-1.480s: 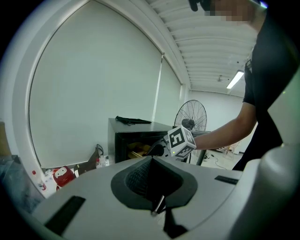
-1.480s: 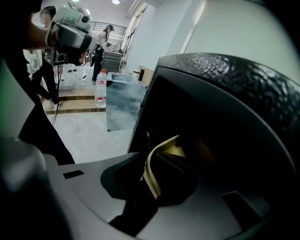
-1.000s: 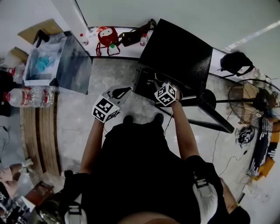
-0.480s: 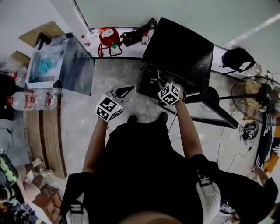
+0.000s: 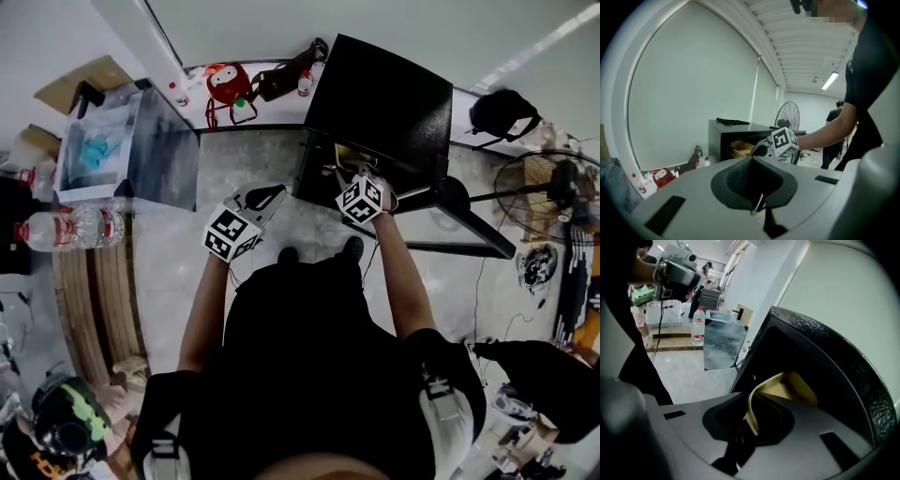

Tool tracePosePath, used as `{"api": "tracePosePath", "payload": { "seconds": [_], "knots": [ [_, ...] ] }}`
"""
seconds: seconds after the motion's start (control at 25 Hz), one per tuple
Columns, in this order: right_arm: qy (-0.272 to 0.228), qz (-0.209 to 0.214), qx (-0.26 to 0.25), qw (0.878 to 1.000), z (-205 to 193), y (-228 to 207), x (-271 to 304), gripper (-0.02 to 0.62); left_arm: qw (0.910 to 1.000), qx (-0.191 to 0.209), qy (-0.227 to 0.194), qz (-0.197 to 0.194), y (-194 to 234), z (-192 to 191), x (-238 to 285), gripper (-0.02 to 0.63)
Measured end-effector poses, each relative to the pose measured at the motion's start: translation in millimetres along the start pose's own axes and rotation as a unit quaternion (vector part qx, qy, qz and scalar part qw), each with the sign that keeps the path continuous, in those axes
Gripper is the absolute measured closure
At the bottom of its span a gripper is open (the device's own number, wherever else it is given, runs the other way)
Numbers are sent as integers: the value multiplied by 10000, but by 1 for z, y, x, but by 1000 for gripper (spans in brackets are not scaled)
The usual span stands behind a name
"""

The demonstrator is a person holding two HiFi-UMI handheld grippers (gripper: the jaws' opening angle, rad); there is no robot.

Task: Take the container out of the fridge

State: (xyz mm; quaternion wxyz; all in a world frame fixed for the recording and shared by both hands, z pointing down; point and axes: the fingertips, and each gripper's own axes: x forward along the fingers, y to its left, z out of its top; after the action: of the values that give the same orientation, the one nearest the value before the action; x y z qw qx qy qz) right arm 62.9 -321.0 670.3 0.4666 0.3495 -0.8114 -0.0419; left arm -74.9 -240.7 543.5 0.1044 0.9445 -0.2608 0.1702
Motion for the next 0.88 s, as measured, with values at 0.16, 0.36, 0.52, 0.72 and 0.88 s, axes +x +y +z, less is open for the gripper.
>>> {"api": "tracePosePath", "payload": {
  "seconds": [0.16,0.36,0.52,0.72,0.88],
  "knots": [
    [41,-63,-38,10000,4,9,-3,554,9999,60,13,-96,0,-4,-5,594],
    [-43,-17,37,10000,9,19,-6,554,10000,57,-63,-7,2,-3,-10,592],
    [-54,29,92,9999,5,20,-10,554,10000,19,-33,8,-8,-3,-8,594],
    [-133,60,137,9998,2,19,-21,554,10000,-38,40,-31,-26,-2,0,592],
    [-133,99,178,9997,-9,22,-32,554,9999,-8,135,-105,-48,-1,11,594]
  ]
}}
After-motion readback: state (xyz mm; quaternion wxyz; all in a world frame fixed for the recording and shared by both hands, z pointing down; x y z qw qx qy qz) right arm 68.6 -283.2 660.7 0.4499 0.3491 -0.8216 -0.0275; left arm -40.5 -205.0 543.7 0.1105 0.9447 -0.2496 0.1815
